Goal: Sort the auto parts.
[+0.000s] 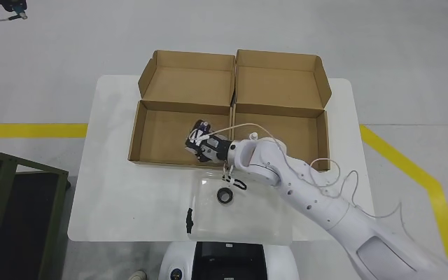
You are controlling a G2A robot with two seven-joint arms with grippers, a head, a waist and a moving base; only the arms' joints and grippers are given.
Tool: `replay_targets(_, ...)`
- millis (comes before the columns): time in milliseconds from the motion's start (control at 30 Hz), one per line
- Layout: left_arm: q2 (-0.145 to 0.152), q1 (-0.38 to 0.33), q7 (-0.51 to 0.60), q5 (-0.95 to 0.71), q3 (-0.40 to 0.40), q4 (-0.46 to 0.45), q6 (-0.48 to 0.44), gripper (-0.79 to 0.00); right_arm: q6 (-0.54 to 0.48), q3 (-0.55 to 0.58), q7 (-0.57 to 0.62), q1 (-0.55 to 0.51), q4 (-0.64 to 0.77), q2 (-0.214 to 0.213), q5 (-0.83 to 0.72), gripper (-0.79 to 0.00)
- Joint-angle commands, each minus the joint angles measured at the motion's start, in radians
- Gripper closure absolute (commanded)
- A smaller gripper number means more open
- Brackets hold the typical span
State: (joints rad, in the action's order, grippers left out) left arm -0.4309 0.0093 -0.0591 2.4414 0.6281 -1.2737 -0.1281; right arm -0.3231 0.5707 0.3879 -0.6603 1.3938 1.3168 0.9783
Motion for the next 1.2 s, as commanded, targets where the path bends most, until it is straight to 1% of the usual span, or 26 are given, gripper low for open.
replay_targets(0,0.000,0.000,0.000,0.000,0.000,0.000,0.000,-0.785,0.018,-0.012,0.008,0.012,-0.033,0.014,-0.002,0.000)
replay_targets(167,0.000,0.000,0.000,0.000,0.000,0.000,0.000,-0.785,0.041,-0.039,0.036,0.029,-0.081,0.044,0.007,0.000)
replay_targets(367,0.000,0.000,0.000,0.000,0.000,0.000,0.000,-0.785,0.044,-0.054,0.057,0.038,-0.125,0.070,0.017,0.000)
replay_targets(467,0.000,0.000,0.000,0.000,0.000,0.000,0.000,-0.785,0.043,-0.057,0.062,0.037,-0.139,0.079,0.026,-0.055)
replay_targets(533,0.000,0.000,0.000,0.000,0.000,0.000,0.000,-0.785,0.041,-0.056,0.065,0.036,-0.150,0.084,0.033,-0.111)
replay_targets(667,0.000,0.000,0.000,0.000,0.000,0.000,0.000,-0.785,0.034,-0.054,0.071,0.033,-0.168,0.094,0.041,-0.123)
replay_targets(700,0.000,0.000,0.000,0.000,0.000,0.000,0.000,-0.785,0.033,-0.053,0.072,0.032,-0.170,0.096,0.043,-0.148)
replay_targets(800,0.000,0.000,0.000,0.000,0.000,0.000,0.000,-0.785,0.027,-0.049,0.079,0.028,-0.177,0.101,0.048,-0.369)
replay_targets(867,0.000,0.000,0.000,0.000,0.000,0.000,0.000,-0.785,0.023,-0.044,0.080,0.025,-0.179,0.103,0.052,-0.616)
replay_targets(900,0.000,0.000,0.000,0.000,0.000,0.000,0.000,-0.785,0.022,-0.041,0.080,0.023,-0.181,0.104,0.054,-0.659)
replay_targets(1033,0.000,0.000,0.000,0.000,0.000,0.000,0.000,-0.785,0.015,-0.024,0.083,0.013,-0.166,0.106,0.053,-0.736)
replay_targets(1167,0.000,0.000,0.000,0.000,0.000,0.000,0.000,-0.785,0.003,0.005,0.072,0.002,-0.120,0.103,0.055,-0.742)
